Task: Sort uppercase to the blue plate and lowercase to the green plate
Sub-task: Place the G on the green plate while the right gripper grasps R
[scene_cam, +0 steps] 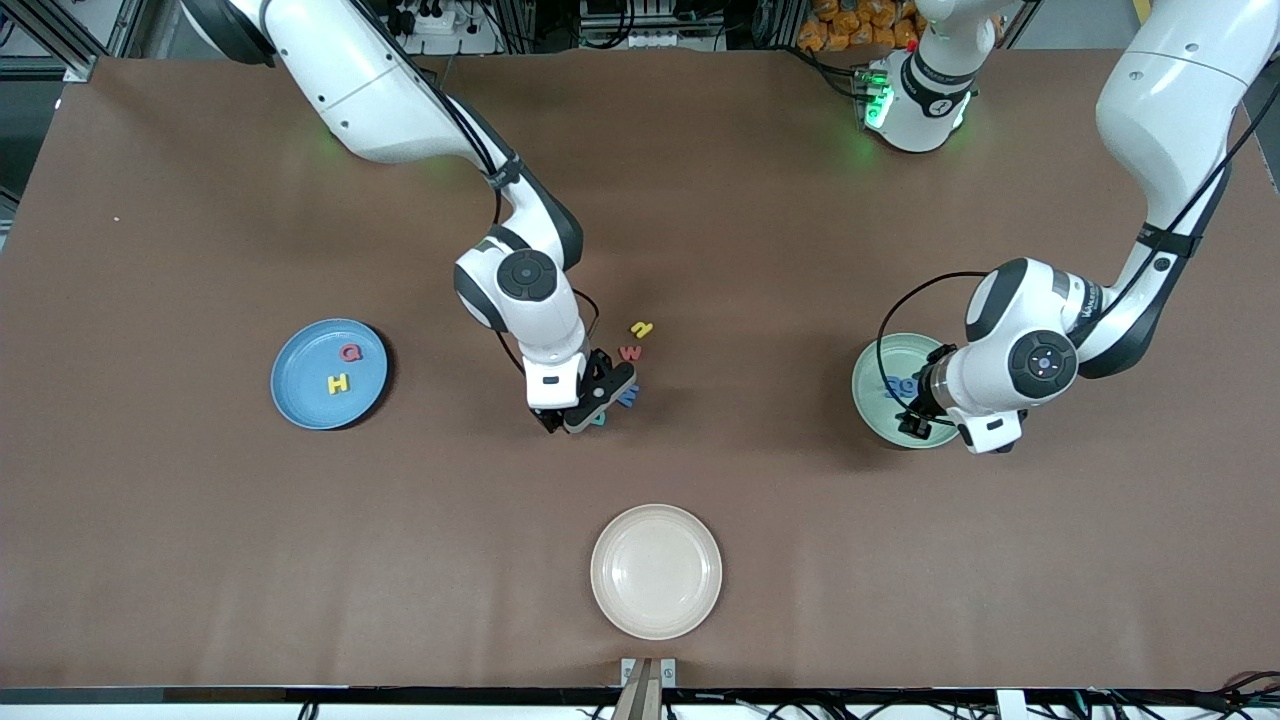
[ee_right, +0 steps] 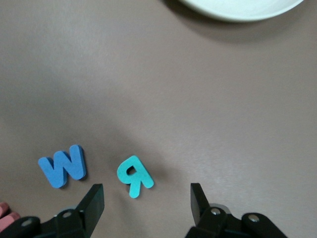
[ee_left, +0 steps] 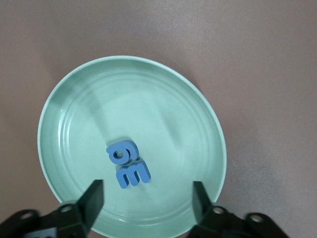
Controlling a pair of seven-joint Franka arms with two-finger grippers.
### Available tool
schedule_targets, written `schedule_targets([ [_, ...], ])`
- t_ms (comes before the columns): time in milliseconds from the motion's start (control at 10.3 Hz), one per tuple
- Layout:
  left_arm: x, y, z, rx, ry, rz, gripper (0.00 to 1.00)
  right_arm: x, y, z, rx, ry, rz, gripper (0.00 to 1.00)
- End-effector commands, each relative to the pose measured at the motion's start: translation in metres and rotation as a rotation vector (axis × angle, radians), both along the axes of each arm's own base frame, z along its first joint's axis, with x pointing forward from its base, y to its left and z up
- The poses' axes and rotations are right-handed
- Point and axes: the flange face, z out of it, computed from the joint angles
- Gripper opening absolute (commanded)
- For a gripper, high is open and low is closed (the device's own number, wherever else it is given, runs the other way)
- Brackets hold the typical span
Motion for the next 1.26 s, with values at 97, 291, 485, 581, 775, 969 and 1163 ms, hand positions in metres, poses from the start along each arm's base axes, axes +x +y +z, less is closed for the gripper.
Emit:
schedule_targets([
  [97, -0.002, 0.002, 0.012, 0.005, -0.001, -0.010, 1.00, -0.006, 0.017, -0.006, 0.000, -0.007, -0.003, 0.73],
  [291, -0.002, 0.003, 0.012, 0.002, -0.001, -0.006, 1.00, -0.007, 0.018, -0.008, -0.003, -0.005, -0.004, 0.72],
  [485, -0.002, 0.004, 0.011, 0.002, -0.001, -0.006, 1.00, -0.009, 0.018, -0.020, -0.013, 0.006, 0.001, 0.72],
  [581, -0.001, 0.005, 0.012, 0.001, -0.002, -0.004, 1.00, -0.010, 0.017, -0.025, -0.014, 0.011, 0.001, 0.70],
  [775, -0.001, 0.006, 0.012, 0.001, -0.002, -0.002, 1.00, -0.007, 0.019, -0.030, -0.011, 0.011, -0.003, 0.67],
  [969, -0.001, 0.006, 0.012, 0.001, -0.002, -0.002, 1.00, -0.005, 0.021, -0.028, 0.000, 0.010, -0.041, 0.64],
  [1163, -0.001, 0.006, 0.011, 0.000, 0.000, -0.001, 1.00, -0.004, 0.022, -0.027, 0.003, 0.007, -0.043, 0.63],
])
